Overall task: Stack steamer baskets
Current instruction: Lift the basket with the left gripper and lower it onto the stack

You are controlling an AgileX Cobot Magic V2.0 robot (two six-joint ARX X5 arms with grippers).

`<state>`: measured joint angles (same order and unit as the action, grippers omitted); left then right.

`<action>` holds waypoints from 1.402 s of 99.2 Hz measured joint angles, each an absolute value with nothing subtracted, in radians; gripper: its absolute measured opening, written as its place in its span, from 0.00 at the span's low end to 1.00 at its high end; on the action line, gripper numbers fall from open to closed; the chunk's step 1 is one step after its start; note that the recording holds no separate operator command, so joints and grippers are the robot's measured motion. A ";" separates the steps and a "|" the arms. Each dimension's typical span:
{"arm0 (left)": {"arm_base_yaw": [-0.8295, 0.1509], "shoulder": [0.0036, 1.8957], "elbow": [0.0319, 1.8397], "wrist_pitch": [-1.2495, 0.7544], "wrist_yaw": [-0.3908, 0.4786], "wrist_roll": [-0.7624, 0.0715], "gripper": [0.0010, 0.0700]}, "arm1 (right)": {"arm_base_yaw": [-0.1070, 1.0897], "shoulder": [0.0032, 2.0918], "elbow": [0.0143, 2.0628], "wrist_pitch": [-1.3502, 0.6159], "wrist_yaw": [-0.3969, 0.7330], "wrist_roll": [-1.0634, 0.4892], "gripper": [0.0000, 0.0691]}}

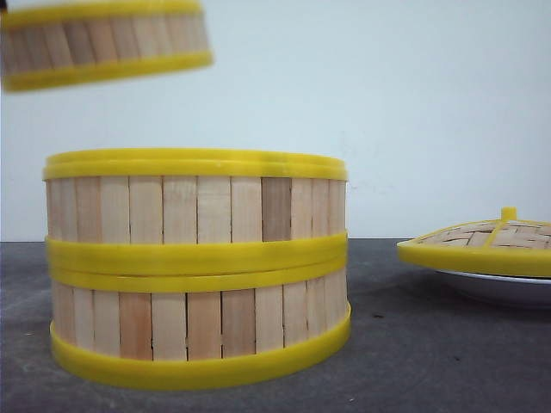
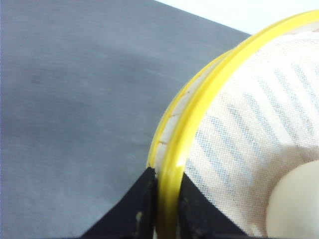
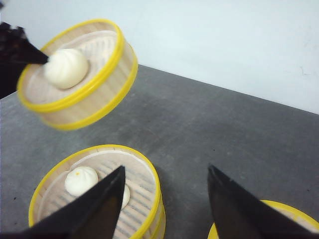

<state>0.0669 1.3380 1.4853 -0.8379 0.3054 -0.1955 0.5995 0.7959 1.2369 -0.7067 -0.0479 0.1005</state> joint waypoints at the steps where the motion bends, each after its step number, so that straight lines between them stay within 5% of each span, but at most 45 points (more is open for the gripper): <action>1: 0.062 1.333 1.485 -0.845 0.309 -0.192 0.02 | 0.599 0.796 1.237 -0.707 -0.048 0.101 0.46; 36: -0.146 1.310 1.485 -1.048 0.349 -0.046 0.02 | 0.599 0.792 1.237 -0.699 -0.048 0.101 0.46; 63: -0.287 1.365 1.485 -1.021 0.252 -0.025 0.02 | 0.599 0.773 1.237 -0.697 -0.048 0.101 0.46; 139: -0.325 1.527 1.485 -1.037 0.212 0.001 0.02 | 0.599 0.740 1.237 -0.698 0.000 0.101 0.46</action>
<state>-0.3252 1.5272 1.4853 -1.0367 0.2119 0.0006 0.5995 0.7399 1.2369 -0.6979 0.0002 0.1005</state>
